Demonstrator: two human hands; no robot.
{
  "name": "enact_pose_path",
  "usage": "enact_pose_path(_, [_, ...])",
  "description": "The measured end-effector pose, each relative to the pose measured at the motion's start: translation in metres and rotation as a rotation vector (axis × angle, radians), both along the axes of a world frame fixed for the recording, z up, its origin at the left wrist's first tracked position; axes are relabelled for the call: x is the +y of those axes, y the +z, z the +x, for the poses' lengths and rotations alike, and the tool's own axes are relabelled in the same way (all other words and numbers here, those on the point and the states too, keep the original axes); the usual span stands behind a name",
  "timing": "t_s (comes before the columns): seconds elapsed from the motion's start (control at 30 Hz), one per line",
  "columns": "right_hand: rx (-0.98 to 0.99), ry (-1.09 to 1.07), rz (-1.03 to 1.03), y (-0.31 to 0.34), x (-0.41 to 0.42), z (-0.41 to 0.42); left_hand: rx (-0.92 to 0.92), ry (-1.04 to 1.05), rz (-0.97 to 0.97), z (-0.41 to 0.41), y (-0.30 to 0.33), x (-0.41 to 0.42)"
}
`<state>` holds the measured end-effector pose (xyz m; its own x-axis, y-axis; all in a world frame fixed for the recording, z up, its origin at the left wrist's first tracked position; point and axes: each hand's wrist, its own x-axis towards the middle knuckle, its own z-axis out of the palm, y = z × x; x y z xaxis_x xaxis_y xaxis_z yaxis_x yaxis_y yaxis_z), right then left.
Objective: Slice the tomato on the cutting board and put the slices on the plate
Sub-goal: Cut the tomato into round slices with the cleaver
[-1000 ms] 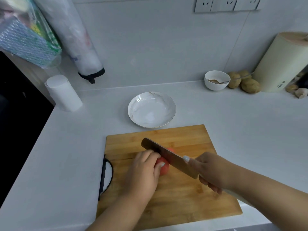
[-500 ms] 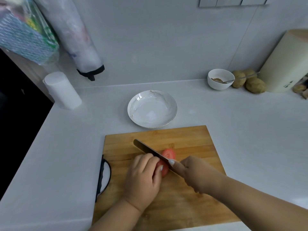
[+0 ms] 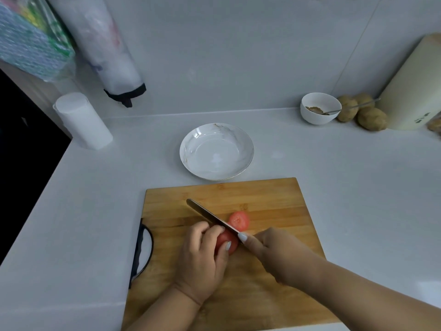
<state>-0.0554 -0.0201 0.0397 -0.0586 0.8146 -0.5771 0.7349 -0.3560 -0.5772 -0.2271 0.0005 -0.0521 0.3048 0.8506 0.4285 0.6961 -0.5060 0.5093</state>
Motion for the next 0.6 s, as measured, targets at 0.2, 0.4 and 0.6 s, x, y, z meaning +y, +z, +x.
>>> enact_pose_path(0.2, [0.005,0.033,-0.001,0.001,-0.001,0.001,0.009,0.013,-0.001,-0.001,-0.002,-0.001])
enact_pose_path(0.4, [0.036,0.021,-0.035,0.005,0.000,0.013,0.018,0.035,0.003,0.000,-0.001,-0.002])
enact_pose_path(0.6, [0.051,-0.005,-0.050,0.021,-0.008,0.024,0.001,0.026,0.004,0.000,0.000,-0.003])
